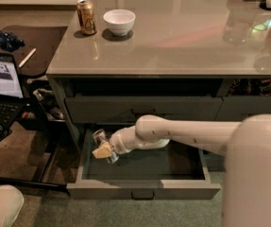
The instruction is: Place redbull can into middle drawer
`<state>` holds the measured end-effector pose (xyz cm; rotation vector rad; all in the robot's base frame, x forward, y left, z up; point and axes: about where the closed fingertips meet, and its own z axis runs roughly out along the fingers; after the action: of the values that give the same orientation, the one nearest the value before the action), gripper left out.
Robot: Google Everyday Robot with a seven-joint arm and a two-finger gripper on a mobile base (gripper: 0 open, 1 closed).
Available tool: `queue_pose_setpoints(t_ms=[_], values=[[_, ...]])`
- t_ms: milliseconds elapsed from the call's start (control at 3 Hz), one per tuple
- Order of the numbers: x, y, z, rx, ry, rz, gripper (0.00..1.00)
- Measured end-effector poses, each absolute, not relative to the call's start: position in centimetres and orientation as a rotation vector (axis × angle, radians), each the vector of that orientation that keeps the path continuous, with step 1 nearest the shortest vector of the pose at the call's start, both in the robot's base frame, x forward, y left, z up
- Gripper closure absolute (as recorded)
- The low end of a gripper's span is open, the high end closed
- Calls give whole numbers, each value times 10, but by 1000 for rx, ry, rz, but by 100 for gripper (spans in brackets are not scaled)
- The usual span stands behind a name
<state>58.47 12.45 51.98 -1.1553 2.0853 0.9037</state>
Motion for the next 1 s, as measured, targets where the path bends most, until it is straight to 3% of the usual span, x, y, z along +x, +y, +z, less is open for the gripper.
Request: queue_pose_setpoints(t_ms=[1000], values=[[629, 149, 420, -1175, 2201, 871, 100]])
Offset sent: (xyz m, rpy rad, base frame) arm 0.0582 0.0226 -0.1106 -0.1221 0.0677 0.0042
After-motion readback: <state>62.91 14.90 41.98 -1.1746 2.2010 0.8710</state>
